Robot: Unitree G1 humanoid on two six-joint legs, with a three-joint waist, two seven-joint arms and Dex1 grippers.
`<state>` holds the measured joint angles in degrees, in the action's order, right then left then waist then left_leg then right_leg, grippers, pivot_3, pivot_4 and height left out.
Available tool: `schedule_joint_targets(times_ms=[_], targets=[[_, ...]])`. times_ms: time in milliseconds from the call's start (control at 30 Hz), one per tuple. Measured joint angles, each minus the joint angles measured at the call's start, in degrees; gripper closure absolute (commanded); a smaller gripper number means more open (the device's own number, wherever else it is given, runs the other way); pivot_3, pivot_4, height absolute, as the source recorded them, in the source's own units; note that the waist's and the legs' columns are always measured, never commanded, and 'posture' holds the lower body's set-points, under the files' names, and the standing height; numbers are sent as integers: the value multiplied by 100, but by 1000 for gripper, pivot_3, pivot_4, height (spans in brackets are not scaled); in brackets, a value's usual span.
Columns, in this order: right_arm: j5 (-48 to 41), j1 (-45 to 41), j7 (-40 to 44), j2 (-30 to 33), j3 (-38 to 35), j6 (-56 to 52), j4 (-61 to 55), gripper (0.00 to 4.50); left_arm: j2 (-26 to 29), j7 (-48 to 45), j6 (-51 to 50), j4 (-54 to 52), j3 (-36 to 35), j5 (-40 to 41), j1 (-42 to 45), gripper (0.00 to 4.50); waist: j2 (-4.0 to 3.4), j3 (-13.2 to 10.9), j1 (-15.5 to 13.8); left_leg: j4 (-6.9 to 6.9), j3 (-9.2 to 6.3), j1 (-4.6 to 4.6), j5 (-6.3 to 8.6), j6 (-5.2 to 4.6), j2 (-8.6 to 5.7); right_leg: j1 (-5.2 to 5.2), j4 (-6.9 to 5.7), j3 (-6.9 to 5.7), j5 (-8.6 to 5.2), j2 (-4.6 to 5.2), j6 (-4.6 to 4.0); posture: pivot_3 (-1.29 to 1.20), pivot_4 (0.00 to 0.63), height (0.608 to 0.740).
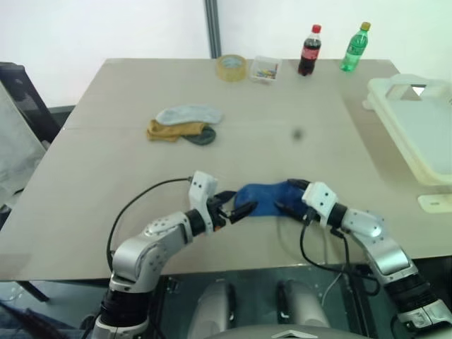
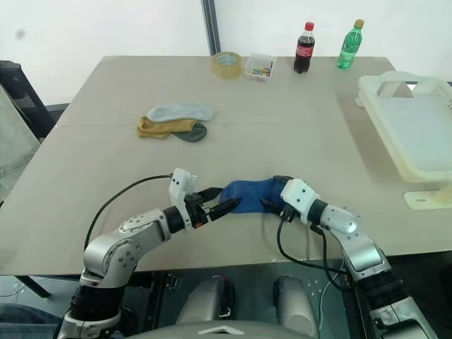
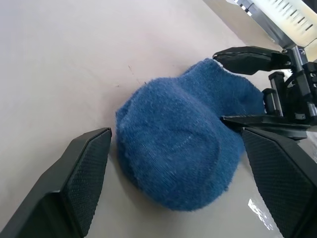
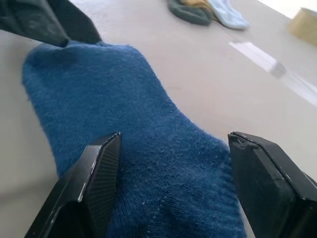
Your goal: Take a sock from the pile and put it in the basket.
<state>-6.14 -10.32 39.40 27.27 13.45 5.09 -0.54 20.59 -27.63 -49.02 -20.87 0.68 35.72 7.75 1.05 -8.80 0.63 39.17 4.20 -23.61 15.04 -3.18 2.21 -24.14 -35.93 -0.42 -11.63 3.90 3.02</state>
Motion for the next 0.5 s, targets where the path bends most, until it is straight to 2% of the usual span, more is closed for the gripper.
schedule_joint_targets(times_ms=[100, 267, 367, 500], targets=[[-324, -5, -119, -226, -252, -411, -159, 910, 43, -68, 90, 115, -2, -7, 61, 21, -1, 0, 5, 0, 0, -2, 0, 1, 3, -1, -2, 1, 1, 0, -1, 0, 150, 740], [-999, 456, -835, -648, -705, -1843, -1518, 910, 308, -412, 129, 177, -50, 65, 52, 21, -1, -1, -2, -4, -5, -9, 0, 3, 8, -7, -1, -4, 0, 4, -2, 0, 150, 740], [-1044, 833, -1403, -903, -765, -2556, -2025, 910, 502, -605, 138, 225, -116, 118, 40, 21, -4, -2, 7, -4, -1, -11, 1, 3, 7, -10, -1, -4, 0, 10, -2, 0, 150, 740], [-776, 857, -2227, -1501, -686, -2996, -2194, 910, 604, -806, 310, 586, -94, 25, 247, 21, -6, -2, 12, -4, -1, -8, -3, 9, 7, -13, -4, -5, 0, 10, -1, 0, 150, 740]])
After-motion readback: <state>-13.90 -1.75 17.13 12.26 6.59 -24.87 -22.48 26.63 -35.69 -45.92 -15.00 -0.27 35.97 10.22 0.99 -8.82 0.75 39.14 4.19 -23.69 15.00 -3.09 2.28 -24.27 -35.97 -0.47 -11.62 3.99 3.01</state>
